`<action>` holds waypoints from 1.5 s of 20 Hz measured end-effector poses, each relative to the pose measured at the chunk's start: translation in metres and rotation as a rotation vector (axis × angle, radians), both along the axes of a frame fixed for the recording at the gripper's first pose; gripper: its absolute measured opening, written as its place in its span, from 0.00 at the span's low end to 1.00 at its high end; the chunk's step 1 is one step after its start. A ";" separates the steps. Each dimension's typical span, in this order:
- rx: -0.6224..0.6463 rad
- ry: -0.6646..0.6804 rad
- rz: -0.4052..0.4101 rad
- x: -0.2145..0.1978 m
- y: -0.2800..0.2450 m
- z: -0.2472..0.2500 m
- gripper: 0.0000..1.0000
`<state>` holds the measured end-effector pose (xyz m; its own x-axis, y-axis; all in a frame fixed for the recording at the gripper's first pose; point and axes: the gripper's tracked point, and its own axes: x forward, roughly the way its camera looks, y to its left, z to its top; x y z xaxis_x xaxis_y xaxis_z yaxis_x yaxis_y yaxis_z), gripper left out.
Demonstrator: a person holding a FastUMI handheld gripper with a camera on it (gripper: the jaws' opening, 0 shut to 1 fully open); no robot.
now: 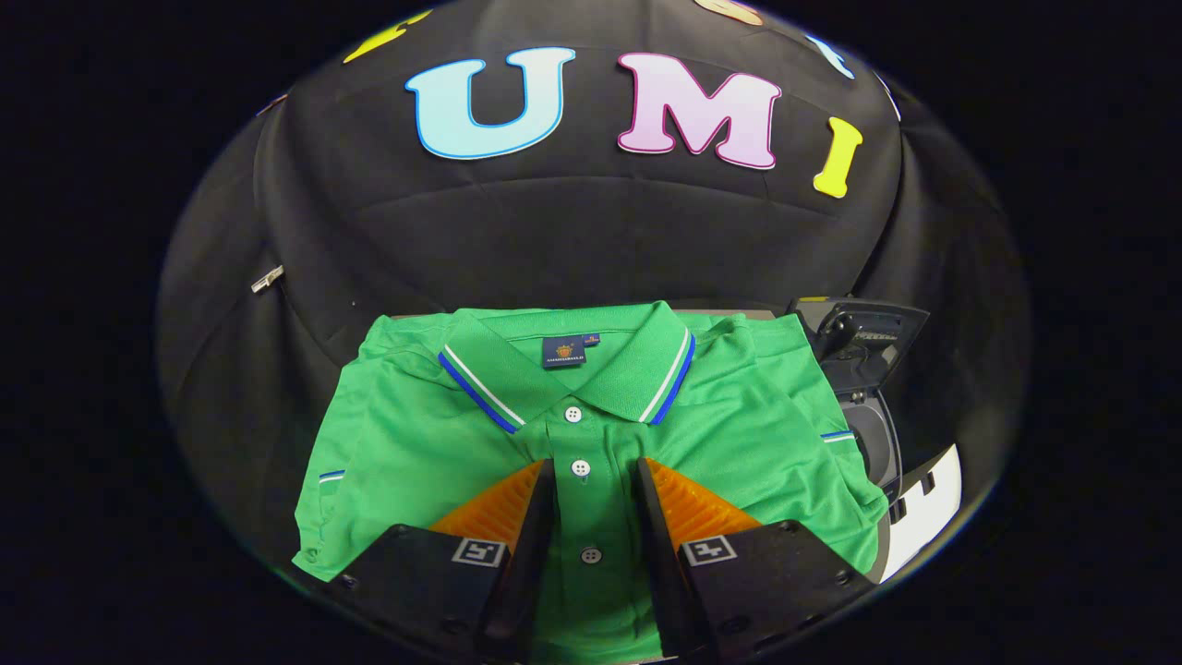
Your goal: Put the clothes into the washing machine and then close the washing machine lid.
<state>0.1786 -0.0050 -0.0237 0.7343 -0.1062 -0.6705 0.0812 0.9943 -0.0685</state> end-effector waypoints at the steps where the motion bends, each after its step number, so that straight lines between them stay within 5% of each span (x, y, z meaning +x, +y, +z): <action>1: -0.002 0.007 -0.004 -0.003 0.000 0.001 0.55; 2: -0.019 0.000 -0.011 -0.001 -0.002 -0.002 0.54; 4: -0.054 -0.005 0.009 0.002 -0.001 0.004 0.12; 11: -0.087 -0.042 -0.022 0.002 0.001 0.007 0.05; 17: -0.063 -0.259 -0.002 0.000 0.014 0.055 0.05; 30: -0.138 -0.448 0.009 -0.023 0.011 0.130 0.05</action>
<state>0.1555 0.0058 0.1062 0.9493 -0.1649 -0.2676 0.1248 0.9791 -0.1606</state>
